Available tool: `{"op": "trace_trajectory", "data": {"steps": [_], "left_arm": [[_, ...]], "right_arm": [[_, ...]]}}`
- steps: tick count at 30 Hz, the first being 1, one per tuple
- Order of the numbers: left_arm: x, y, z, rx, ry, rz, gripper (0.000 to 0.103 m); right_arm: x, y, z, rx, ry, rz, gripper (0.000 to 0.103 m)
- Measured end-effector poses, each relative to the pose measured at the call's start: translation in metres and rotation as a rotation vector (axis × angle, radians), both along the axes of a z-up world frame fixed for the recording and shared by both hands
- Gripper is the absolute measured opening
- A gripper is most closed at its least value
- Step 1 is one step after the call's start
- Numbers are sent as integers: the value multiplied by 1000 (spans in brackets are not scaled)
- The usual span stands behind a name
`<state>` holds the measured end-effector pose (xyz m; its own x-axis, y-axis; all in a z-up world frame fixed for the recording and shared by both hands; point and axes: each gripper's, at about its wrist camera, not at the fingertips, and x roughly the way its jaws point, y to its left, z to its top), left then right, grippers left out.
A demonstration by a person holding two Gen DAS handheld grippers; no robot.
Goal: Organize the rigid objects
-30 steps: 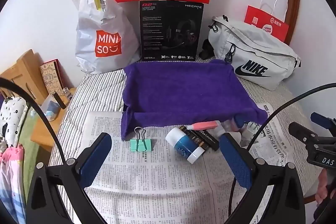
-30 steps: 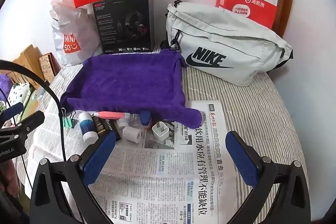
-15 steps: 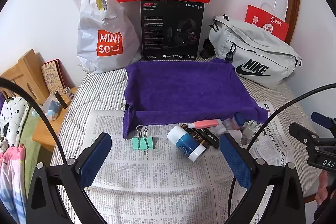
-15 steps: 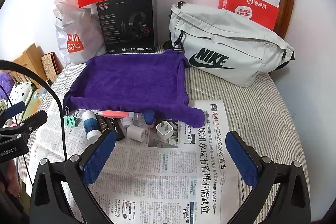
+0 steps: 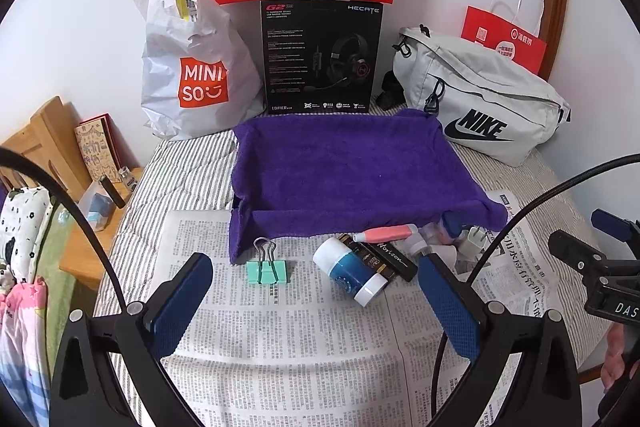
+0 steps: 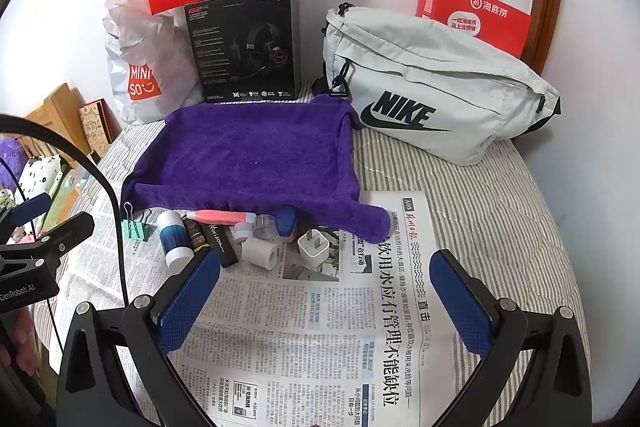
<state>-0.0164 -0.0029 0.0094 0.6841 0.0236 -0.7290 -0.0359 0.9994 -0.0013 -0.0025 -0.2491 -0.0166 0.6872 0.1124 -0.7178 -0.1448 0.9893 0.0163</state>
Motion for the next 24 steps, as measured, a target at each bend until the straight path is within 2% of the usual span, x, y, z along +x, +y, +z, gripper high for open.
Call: {"op": "trace_trajectory", "data": {"steps": [24], "left_arm": [[-2,-1,-1,14,2,-1,103]], "right_arm": [[-3,0,0,-6,-3,13,103]]}}
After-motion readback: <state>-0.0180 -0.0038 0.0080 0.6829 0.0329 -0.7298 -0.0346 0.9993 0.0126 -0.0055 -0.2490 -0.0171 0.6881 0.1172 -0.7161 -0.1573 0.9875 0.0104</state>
